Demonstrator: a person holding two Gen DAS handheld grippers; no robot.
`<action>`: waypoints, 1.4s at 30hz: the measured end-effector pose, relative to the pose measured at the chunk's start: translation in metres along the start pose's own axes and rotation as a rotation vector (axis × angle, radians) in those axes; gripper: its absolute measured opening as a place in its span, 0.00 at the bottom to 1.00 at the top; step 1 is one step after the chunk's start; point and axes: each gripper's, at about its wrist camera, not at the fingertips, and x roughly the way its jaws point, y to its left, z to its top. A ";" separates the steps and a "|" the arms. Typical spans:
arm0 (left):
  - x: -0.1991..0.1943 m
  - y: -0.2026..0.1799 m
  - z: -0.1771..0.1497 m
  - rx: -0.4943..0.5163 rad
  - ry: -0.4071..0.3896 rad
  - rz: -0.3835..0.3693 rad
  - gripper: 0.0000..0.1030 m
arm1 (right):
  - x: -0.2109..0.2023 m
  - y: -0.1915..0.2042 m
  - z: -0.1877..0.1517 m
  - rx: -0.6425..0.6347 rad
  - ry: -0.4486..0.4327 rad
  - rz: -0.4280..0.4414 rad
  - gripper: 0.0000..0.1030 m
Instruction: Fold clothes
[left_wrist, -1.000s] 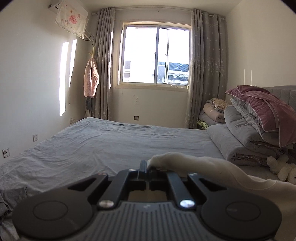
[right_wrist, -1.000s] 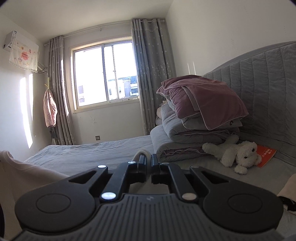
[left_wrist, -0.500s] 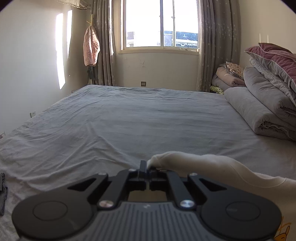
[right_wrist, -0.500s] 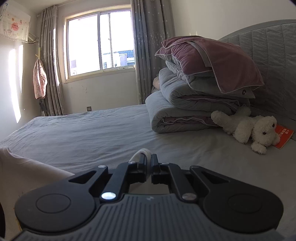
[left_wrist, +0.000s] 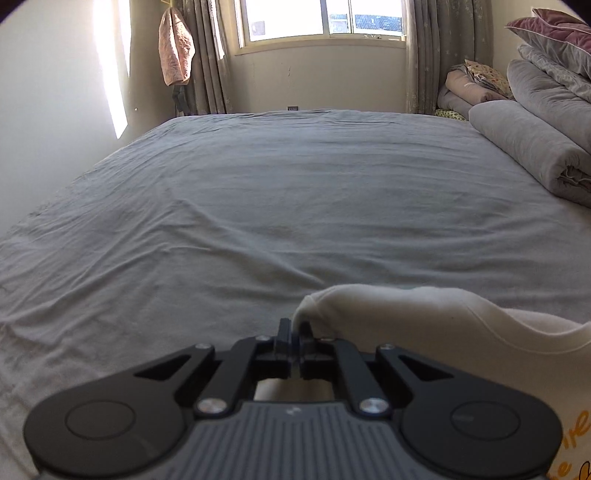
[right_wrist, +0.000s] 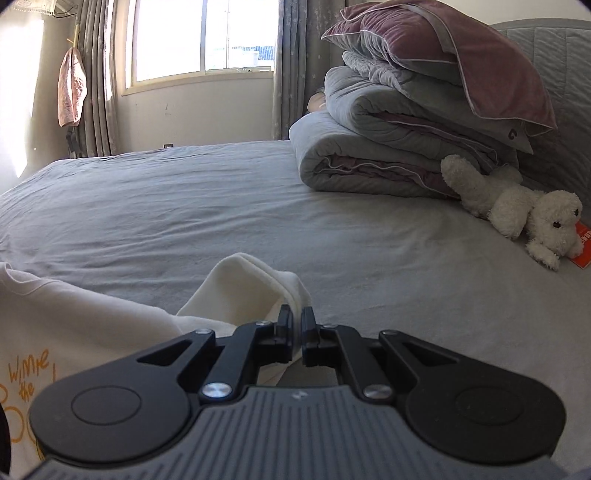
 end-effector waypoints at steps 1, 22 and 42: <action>0.002 0.000 -0.003 -0.001 0.007 -0.004 0.08 | 0.002 0.001 -0.002 0.000 0.008 0.000 0.04; -0.140 0.031 -0.065 -0.058 -0.017 -0.219 0.77 | -0.108 0.043 -0.015 -0.003 -0.033 0.209 0.05; -0.145 -0.016 -0.181 0.260 -0.095 -0.434 1.00 | -0.093 0.053 -0.068 0.019 0.135 0.278 0.06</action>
